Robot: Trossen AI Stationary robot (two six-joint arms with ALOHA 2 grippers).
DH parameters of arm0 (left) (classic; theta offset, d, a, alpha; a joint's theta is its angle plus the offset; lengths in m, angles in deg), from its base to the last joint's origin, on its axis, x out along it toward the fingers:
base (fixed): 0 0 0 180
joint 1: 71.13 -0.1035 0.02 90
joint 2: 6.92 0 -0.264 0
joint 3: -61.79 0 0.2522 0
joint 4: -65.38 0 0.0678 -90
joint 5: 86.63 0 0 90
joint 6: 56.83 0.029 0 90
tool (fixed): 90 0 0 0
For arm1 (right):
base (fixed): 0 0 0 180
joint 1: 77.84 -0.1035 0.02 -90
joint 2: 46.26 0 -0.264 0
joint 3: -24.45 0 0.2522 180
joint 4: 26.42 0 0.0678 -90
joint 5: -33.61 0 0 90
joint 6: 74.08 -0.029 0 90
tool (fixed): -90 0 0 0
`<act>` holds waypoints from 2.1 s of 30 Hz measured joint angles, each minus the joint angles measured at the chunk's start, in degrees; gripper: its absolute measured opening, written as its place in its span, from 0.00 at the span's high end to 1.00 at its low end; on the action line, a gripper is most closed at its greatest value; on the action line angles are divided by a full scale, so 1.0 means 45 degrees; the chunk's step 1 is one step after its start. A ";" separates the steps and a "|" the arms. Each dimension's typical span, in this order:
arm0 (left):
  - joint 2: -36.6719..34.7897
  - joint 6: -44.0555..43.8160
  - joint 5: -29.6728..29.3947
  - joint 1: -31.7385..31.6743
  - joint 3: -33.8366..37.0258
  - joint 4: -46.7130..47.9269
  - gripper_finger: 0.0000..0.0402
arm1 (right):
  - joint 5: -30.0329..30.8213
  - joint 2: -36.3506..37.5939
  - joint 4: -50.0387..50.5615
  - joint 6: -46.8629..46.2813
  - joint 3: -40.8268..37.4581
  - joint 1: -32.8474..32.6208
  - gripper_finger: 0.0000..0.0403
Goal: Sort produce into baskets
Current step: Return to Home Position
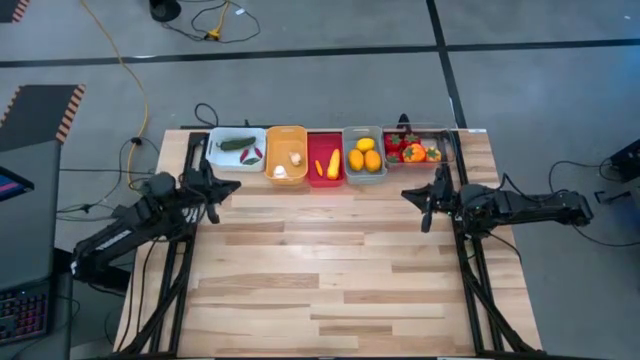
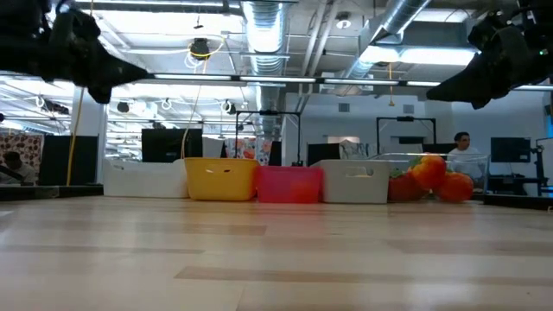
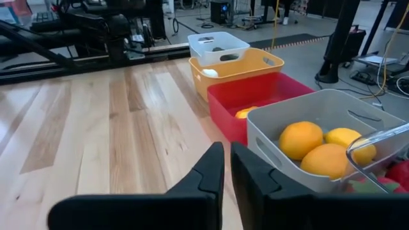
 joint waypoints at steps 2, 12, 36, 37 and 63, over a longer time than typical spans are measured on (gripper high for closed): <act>-0.0007 -0.0258 0.0083 0.0003 0.0651 -0.0976 1.00 | 0.0001 0.0003 -0.0066 -0.0003 0.0000 -0.0012 0.87; 0.0016 -0.0342 -0.0054 0.0109 0.2081 -0.3276 1.00 | -0.0049 0.0000 -0.2748 0.0146 -0.1458 -0.0008 0.94; 0.0109 0.1593 -0.2891 0.3329 0.2120 -0.2701 1.00 | 0.1365 -0.0005 -0.4153 0.1083 -0.2866 0.0031 0.90; 0.0109 0.1713 -0.2973 0.3376 0.2120 -0.2699 1.00 | 0.1365 -0.0005 -0.4157 0.0967 -0.2866 0.0031 0.90; 0.0109 0.2052 -0.2789 0.3390 0.2140 -0.2701 1.00 | -0.1948 0.3084 -0.2668 0.2120 -0.2569 0.0031 0.92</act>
